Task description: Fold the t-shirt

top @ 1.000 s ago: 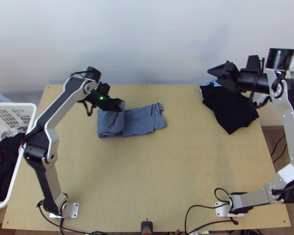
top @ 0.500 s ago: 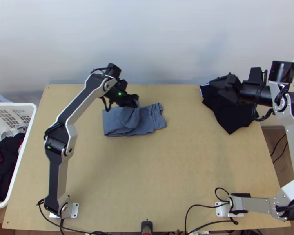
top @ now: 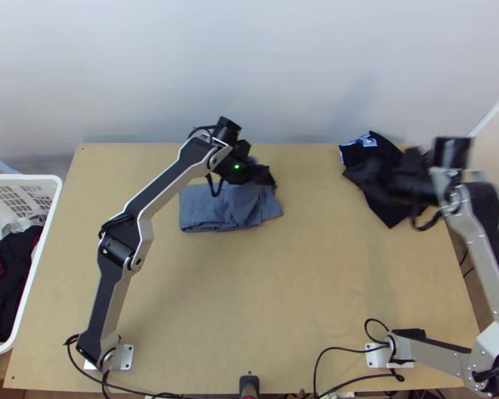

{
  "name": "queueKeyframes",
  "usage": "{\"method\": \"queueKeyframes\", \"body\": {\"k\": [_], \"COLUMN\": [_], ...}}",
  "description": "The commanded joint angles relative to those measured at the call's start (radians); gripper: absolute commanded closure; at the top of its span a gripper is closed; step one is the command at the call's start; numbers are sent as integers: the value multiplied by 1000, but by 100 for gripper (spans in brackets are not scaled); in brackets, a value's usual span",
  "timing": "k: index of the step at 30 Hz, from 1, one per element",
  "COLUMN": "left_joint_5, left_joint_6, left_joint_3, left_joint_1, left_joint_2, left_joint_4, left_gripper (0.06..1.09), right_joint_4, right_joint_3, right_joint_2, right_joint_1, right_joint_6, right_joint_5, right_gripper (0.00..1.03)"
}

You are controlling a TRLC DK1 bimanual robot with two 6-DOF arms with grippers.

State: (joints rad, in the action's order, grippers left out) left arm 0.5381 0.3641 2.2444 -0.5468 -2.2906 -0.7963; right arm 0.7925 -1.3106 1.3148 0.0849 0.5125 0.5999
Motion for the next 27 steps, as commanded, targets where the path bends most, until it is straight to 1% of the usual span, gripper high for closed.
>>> {"method": "queueKeyframes", "body": {"k": [1,3,4,11,14,17,19,21,22,24,25,26,27], "left_joint_5": [6,16,31,31,31,20,-56,-87,-144,-314,-375,-403,-421], "left_joint_6": [65,93,104,104,93,53,38,10,-22,-120,-148,-166,-191], "left_joint_3": [30,30,30,21,21,20,18,17,15,4,3,0,-2], "left_joint_1": [8,15,18,64,114,157,180,214,225,234,243,265,281], "left_joint_2": [68,102,115,134,138,174,214,261,287,347,376,402,430], "left_joint_4": [66,94,101,80,40,9,5,-14,-24,-50,-58,-63,-73], "left_gripper": [10,10,10,10,10,11,10,10,10,10,10,10,10], "right_joint_4": [-61,-116,-125,-154,-174,-199,-223,-223,-223,-226,-223,-214,-210], "right_joint_3": [96,142,151,160,165,151,132,88,63,-1,-36,-68,-95], "right_joint_2": [-14,-8,-5,50,90,159,233,330,370,459,509,557,592], "right_joint_1": [49,69,79,102,128,167,179,184,187,191,190,185,182], "right_joint_6": [-6,-3,-3,-9,-12,-32,-46,-52,-58,-72,-72,-72,-72], "right_joint_5": [-22,-31,-40,-49,-51,-51,-49,-42,-40,-23,18,67,90], "right_gripper": [3,3,3,3,3,3,3,3,3,3,3,3,3]}}
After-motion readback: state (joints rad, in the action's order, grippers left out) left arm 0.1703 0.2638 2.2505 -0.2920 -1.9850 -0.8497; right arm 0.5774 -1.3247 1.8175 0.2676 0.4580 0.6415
